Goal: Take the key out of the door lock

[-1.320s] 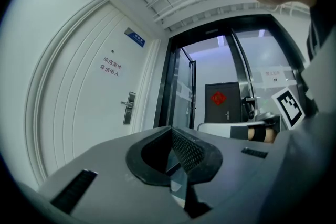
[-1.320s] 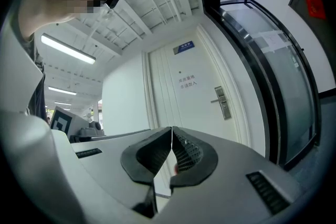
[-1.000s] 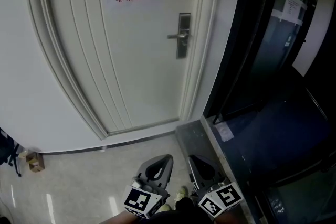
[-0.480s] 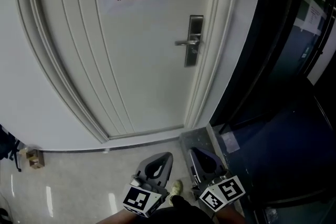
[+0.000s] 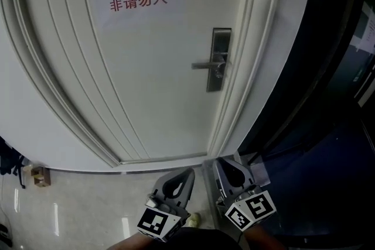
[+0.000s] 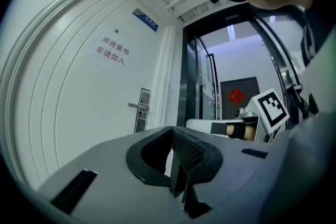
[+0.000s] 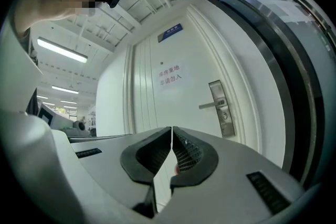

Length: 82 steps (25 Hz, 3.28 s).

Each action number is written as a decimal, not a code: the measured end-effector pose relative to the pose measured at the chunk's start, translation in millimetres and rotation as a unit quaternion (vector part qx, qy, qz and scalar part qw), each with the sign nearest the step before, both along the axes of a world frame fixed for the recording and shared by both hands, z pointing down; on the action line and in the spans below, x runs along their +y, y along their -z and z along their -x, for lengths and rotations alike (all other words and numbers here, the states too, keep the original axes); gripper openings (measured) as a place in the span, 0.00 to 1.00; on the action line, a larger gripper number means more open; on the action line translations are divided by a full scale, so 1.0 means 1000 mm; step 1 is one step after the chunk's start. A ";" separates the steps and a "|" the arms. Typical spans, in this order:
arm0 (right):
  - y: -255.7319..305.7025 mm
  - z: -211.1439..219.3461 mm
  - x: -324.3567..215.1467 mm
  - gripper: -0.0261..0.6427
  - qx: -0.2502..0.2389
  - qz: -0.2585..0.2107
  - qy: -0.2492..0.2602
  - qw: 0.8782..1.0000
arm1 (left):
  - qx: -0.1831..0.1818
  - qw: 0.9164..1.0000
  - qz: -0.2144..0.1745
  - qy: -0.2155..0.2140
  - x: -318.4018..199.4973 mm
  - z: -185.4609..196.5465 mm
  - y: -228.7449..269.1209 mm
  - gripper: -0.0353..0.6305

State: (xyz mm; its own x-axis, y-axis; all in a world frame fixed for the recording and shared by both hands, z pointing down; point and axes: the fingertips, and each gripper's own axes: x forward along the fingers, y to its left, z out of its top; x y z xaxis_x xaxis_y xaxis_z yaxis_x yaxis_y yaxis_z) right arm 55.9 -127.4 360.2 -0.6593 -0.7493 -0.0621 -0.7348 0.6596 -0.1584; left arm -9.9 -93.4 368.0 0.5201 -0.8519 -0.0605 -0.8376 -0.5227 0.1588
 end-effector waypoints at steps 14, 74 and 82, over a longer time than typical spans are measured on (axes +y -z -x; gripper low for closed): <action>-0.010 -0.014 -0.115 0.06 0.037 -0.009 -0.038 0.999 | -0.008 1.000 0.005 -0.016 -0.096 -0.017 -0.009 0.06; -0.047 -0.009 -0.373 0.25 0.075 0.013 -0.185 0.980 | -0.011 0.998 0.032 -0.061 -0.244 0.008 -0.035 0.06; -0.049 -0.018 -0.347 0.25 0.070 0.019 -0.180 0.981 | -0.010 0.998 0.030 -0.061 -0.237 0.002 -0.033 0.06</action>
